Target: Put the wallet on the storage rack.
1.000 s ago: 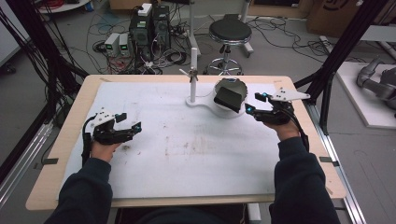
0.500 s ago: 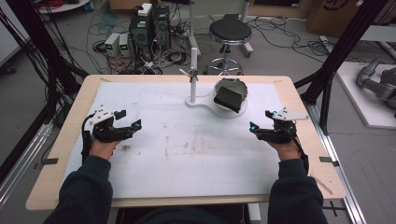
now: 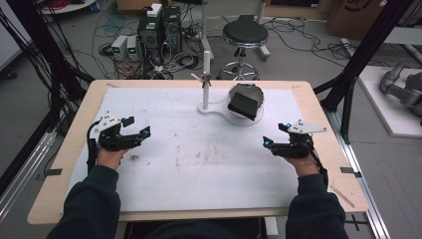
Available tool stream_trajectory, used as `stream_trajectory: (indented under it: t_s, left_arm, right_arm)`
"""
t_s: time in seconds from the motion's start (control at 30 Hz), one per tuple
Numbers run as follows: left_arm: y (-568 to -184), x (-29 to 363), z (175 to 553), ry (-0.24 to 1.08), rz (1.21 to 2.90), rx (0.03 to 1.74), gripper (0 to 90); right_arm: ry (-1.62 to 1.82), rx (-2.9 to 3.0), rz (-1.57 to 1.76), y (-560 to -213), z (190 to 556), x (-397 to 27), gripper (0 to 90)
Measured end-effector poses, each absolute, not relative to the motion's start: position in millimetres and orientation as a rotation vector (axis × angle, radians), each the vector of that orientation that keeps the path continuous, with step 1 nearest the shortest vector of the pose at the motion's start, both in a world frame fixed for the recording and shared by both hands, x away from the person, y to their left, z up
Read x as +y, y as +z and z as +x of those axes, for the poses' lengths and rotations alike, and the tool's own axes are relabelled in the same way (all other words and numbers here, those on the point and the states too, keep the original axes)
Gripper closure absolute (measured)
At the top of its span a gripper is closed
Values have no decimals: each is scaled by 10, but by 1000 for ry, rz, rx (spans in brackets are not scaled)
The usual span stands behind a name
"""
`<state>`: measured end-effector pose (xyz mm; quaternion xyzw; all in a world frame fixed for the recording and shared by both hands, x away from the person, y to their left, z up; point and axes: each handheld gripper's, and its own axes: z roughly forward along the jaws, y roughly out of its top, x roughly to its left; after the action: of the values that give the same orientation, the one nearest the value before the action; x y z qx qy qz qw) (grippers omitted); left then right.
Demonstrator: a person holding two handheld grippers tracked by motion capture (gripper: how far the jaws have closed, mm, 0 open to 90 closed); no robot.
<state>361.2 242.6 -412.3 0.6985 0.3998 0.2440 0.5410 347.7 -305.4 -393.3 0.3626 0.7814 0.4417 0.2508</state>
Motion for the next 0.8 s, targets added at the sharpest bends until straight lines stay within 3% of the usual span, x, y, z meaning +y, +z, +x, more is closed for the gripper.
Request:
stream_trajectory:
  t_s: [0.8]
  left_arm:
    - [-4108,2420,3595,583,1661,945,208]
  right_arm:
    - [1231,2112,1000,-3985,3501,-3057,211]
